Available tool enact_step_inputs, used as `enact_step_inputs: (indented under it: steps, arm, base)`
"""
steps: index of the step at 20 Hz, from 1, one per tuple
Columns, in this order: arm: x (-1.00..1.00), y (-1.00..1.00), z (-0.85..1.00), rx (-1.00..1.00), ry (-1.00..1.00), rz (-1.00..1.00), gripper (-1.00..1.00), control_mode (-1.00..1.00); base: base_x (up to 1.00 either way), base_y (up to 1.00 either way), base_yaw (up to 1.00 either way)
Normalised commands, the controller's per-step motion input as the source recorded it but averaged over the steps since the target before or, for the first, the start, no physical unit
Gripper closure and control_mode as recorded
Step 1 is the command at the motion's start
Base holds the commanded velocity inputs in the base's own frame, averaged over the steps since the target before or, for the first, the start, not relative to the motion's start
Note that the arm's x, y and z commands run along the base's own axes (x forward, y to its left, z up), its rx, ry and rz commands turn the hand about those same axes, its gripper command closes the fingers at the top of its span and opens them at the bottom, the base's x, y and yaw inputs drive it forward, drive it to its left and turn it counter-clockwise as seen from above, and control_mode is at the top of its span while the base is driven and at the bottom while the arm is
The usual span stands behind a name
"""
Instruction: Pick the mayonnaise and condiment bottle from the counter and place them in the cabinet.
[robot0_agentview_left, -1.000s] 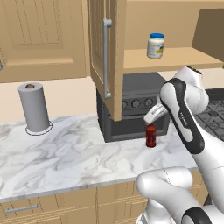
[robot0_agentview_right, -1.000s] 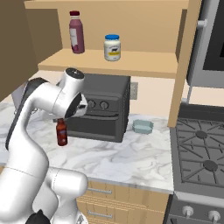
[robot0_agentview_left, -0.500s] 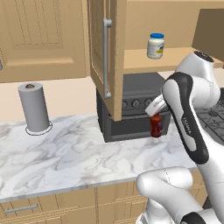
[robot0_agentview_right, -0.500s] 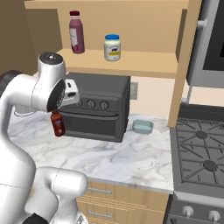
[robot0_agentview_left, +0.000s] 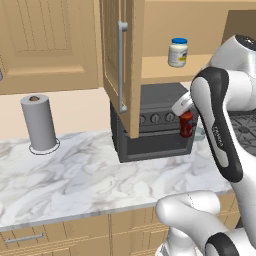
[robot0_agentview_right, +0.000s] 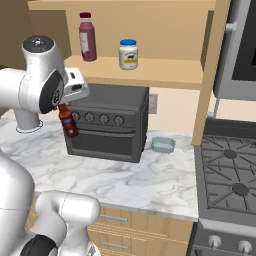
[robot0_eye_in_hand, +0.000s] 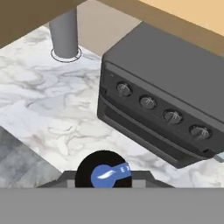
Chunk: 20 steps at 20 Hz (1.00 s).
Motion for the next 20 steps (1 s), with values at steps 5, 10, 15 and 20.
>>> enact_step_inputs:
  steps: [5,10,15,20]
  arm:
    - [0.00,-0.18,0.56,-0.10,-0.13,-0.12,1.00,-1.00]
    - [0.00,-0.21,0.49,-0.09,-0.13,-0.13,1.00,-1.00]
    - [0.00,-0.25,0.44,-0.07,-0.12,-0.11,1.00,-1.00]
    - [0.00,-0.26,0.33,-0.03,-0.09,-0.09,1.00,-1.00]
  base:
    - [0.00,0.00,0.00]
    - [0.00,0.00,0.00]
    - [0.00,0.00,0.00]
    - [0.00,0.00,0.00]
